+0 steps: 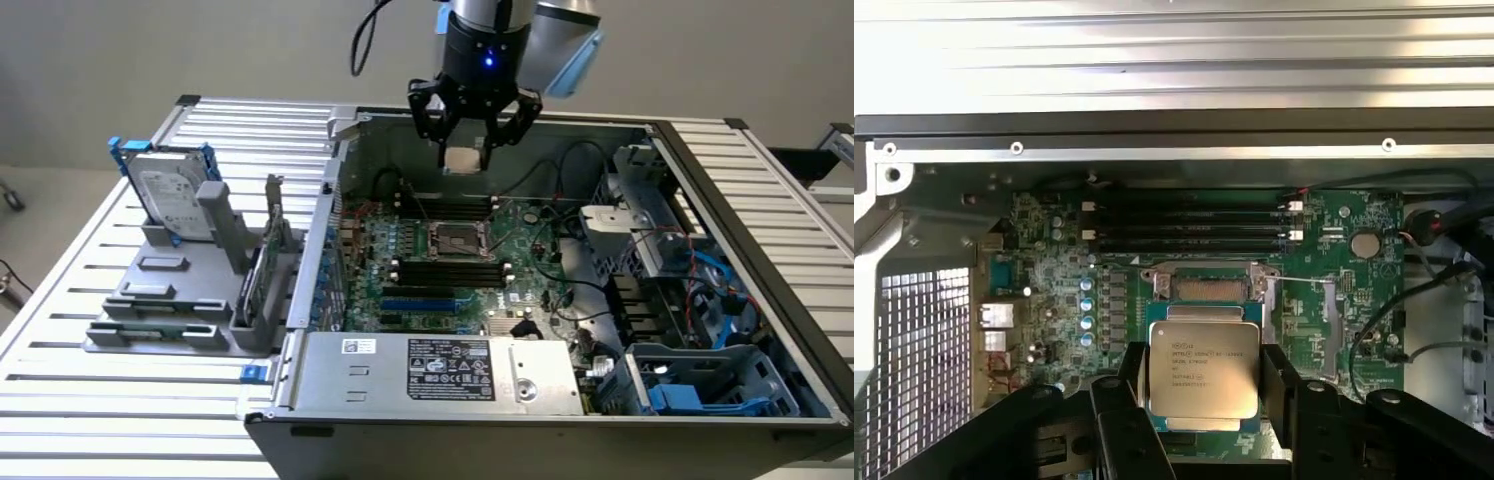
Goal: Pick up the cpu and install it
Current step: 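Pick up the cpu and move it towards the insertion slot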
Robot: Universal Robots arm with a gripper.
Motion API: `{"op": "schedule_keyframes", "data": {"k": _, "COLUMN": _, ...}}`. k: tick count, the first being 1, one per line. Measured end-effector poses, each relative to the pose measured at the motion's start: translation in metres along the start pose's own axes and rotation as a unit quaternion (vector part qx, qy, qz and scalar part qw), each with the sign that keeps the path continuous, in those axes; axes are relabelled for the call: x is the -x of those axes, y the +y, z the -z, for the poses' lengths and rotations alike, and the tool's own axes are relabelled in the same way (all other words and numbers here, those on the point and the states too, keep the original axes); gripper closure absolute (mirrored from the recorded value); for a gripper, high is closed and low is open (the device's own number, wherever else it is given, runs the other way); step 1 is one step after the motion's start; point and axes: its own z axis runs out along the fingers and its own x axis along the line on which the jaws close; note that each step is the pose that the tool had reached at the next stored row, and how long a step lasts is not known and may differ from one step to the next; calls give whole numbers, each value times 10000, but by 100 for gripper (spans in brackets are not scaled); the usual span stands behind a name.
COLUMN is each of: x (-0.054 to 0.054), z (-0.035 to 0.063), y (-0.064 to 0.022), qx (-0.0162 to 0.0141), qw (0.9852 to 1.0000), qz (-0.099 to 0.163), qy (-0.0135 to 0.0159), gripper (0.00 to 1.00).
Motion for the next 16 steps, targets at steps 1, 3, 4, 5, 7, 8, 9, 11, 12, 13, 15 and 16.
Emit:
{"op": "schedule_keyframes", "data": {"k": 1, "x": 18, "z": -18, "y": 6, "qx": 0, "qw": 10000, "qz": 1, "qy": 0, "gripper": 45}}
{"op": "schedule_keyframes", "data": {"k": 3, "x": 52, "z": -55, "y": 11, "qx": 1, "qw": 10000, "qz": 3, "qy": 0, "gripper": 45}}
{"op": "schedule_keyframes", "data": {"k": 4, "x": 70, "z": -73, "y": 12, "qx": 0, "qw": 10000, "qz": 5, "qy": 0, "gripper": 45}}
{"op": "schedule_keyframes", "data": {"k": 5, "x": 84, "z": -90, "y": 12, "qx": -1, "qw": 10000, "qz": 7, "qy": 0, "gripper": 45}}
{"op": "schedule_keyframes", "data": {"k": 7, "x": 107, "z": -125, "y": 9, "qx": -1, "qw": 10000, "qz": 13, "qy": 1, "gripper": 45}}
{"op": "schedule_keyframes", "data": {"k": 8, "x": 116, "z": -143, "y": 7, "qx": -1, "qw": 10000, "qz": 17, "qy": 1, "gripper": 45}}
{"op": "schedule_keyframes", "data": {"k": 9, "x": 123, "z": -161, "y": 6, "qx": -1, "qw": 10000, "qz": 21, "qy": 2, "gripper": 45}}
{"op": "schedule_keyframes", "data": {"k": 11, "x": 132, "z": -197, "y": 2, "qx": -1, "qw": 10000, "qz": 28, "qy": 2, "gripper": 45}}
{"op": "schedule_keyframes", "data": {"k": 12, "x": 133, "z": -216, "y": 0, "qx": -1, "qw": 10000, "qz": 28, "qy": 2, "gripper": 45}}
{"op": "schedule_keyframes", "data": {"k": 13, "x": 133, "z": -224, "y": 0, "qx": -3, "qw": 10000, "qz": 27, "qy": 6, "gripper": 45}}
{"op": "schedule_keyframes", "data": {"k": 15, "x": 133, "z": -223, "y": -1, "qx": -8, "qw": 10000, "qz": 27, "qy": 8, "gripper": 45}}
{"op": "schedule_keyframes", "data": {"k": 16, "x": 133, "z": -224, "y": -1, "qx": -7, "qw": 10000, "qz": 27, "qy": 8, "gripper": 45}}
